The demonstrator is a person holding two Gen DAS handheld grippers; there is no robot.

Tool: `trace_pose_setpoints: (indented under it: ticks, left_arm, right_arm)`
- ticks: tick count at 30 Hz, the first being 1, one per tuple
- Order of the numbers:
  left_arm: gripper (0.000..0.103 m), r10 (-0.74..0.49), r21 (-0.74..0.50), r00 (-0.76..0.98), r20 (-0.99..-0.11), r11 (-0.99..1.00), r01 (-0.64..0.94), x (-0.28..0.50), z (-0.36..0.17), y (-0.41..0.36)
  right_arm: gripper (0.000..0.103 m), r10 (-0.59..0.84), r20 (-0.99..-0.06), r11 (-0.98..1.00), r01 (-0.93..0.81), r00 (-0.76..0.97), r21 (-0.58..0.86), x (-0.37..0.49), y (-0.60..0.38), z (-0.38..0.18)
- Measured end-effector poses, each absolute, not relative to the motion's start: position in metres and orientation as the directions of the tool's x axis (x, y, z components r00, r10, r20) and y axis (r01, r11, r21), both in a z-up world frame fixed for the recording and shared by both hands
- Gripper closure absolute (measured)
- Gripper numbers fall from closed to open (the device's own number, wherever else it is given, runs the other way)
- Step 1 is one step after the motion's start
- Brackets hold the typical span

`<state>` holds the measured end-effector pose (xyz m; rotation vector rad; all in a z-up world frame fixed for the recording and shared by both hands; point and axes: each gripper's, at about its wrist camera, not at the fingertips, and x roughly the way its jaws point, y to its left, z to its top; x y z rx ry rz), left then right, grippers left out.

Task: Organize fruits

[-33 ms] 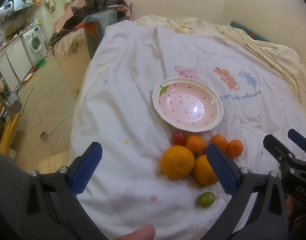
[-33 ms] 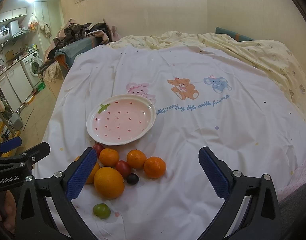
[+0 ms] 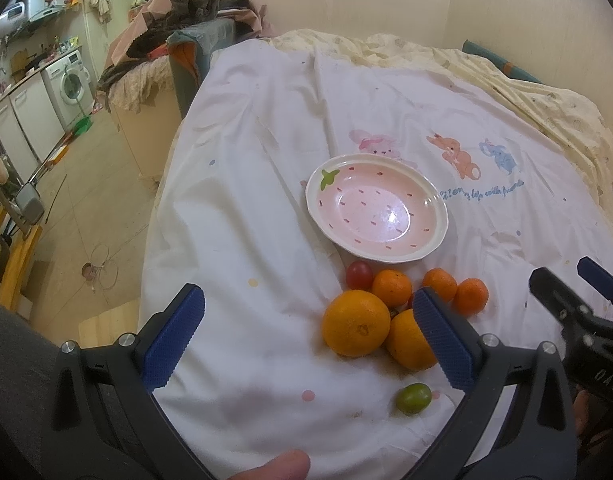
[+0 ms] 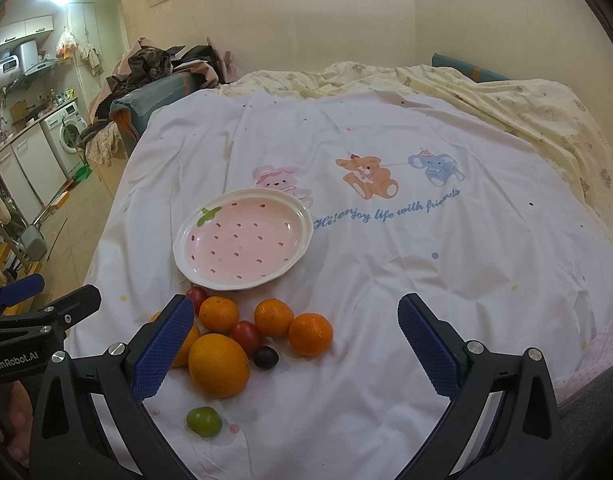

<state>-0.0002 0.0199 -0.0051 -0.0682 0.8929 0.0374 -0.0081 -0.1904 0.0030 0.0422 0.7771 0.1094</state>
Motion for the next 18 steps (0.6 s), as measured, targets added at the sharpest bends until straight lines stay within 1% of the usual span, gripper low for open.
trace_pose_setpoints:
  ticks: [4, 9, 13, 16, 17, 18]
  left_arm:
    - [0.000, -0.001, -0.051, 0.589, -0.808, 0.996, -0.068, 0.007, -0.006, 0.023]
    - [0.000, 0.019, -0.063, 0.499, -0.866, 0.987, -0.146, 0.028, -0.015, 0.036]
    - [0.001, -0.019, -0.096, 0.390, -0.921, 0.979, -0.178, 0.046, -0.035, 0.045]
    - [0.005, -0.064, -0.126, 0.309, -0.949, 0.974, -0.186, 0.055, -0.051, 0.044]
    - [0.008, -0.079, -0.134, 0.281, -0.956, 0.974, -0.183, 0.058, -0.057, 0.042]
    - [0.011, -0.095, -0.145, 0.256, -0.962, 0.972, -0.184, 0.060, -0.063, 0.039]
  right_arm:
    - [0.000, 0.173, -0.743, 0.982, -0.059, 0.646, 0.177, 0.008, -0.210, 0.002]
    - [0.000, 0.193, -0.824, 0.965, 0.051, 0.532, 0.259, 0.037, -0.247, -0.012]
    - [0.000, 0.284, -0.885, 0.926, 0.134, 0.369, 0.353, 0.062, -0.271, -0.040]
    - [0.000, 0.349, -0.893, 0.903, 0.153, 0.285, 0.402, 0.074, -0.274, -0.058]
    - [0.001, 0.366, -0.892, 0.897, 0.154, 0.266, 0.414, 0.077, -0.273, -0.062]
    - [0.004, 0.383, -0.890, 0.892, 0.150, 0.250, 0.426, 0.079, -0.271, -0.065]
